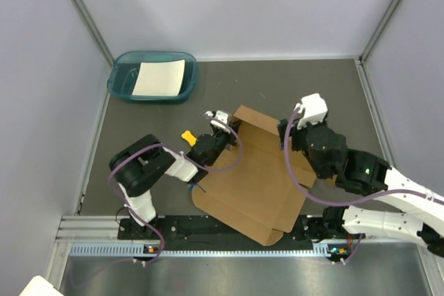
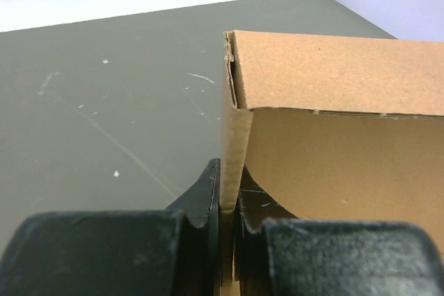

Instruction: Fold the paper box

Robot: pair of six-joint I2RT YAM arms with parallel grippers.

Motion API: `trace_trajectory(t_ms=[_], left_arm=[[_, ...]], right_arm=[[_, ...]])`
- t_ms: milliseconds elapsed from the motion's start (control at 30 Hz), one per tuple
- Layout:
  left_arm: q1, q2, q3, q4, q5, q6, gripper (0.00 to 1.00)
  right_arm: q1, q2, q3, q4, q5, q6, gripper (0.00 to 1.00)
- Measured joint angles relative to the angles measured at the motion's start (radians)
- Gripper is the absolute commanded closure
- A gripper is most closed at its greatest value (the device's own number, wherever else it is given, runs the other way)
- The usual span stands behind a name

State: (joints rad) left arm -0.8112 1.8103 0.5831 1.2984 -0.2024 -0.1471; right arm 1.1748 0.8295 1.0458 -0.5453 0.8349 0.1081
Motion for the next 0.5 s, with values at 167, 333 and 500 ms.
trace_trajectory(t_ms=[167, 333, 500], left_arm=[[-0.042, -0.13, -0.043, -0.121, -0.19, -0.035, 1.0], [-0.048, -0.255, -0.049, -0.353, -0.341, -0.107, 1.0], [-0.047, -0.294, -0.013, -0.609, -0.463, -0.148, 1.0]], right_arm=[[-0.193, -0.019, -0.024, -0.006, -0.043, 0.176, 0.27], [-0.239, -0.011, -0.045, -0.013, -0.035, 0.253, 0.27], [-0.242, -0.014, -0.085, -0.021, 0.023, 0.264, 0.3]])
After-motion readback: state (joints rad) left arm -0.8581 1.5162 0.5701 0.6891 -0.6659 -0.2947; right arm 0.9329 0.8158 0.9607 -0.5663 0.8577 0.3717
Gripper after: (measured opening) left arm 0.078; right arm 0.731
